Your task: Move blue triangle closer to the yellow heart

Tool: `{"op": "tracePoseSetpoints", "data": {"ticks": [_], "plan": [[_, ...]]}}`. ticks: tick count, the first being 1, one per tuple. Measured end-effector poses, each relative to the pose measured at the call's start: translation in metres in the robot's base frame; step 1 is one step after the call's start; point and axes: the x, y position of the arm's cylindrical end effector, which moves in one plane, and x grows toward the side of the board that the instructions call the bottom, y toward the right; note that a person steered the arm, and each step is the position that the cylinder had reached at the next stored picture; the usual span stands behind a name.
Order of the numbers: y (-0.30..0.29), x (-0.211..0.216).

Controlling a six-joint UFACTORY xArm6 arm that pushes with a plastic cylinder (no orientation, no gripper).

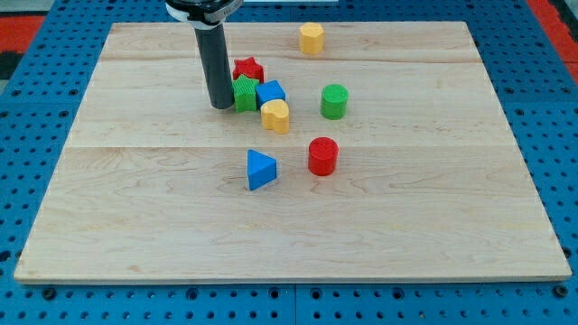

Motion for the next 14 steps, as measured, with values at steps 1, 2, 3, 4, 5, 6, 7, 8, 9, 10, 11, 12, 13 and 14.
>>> {"op": "tracePoseSetpoints", "data": {"ticks": [1, 2, 3, 4, 5, 6, 7, 8, 9, 10, 11, 12, 13, 14], "plan": [[-0.022, 0.025], [-0.028, 0.072], [-0.019, 0.113], [-0.004, 0.147], [0.035, 0.160], [0.047, 0.155], [0.042, 0.137], [0.043, 0.118], [0.057, 0.109], [0.070, 0.115], [0.090, 0.121], [0.109, 0.112], [0.107, 0.101], [0.091, 0.095]]}}
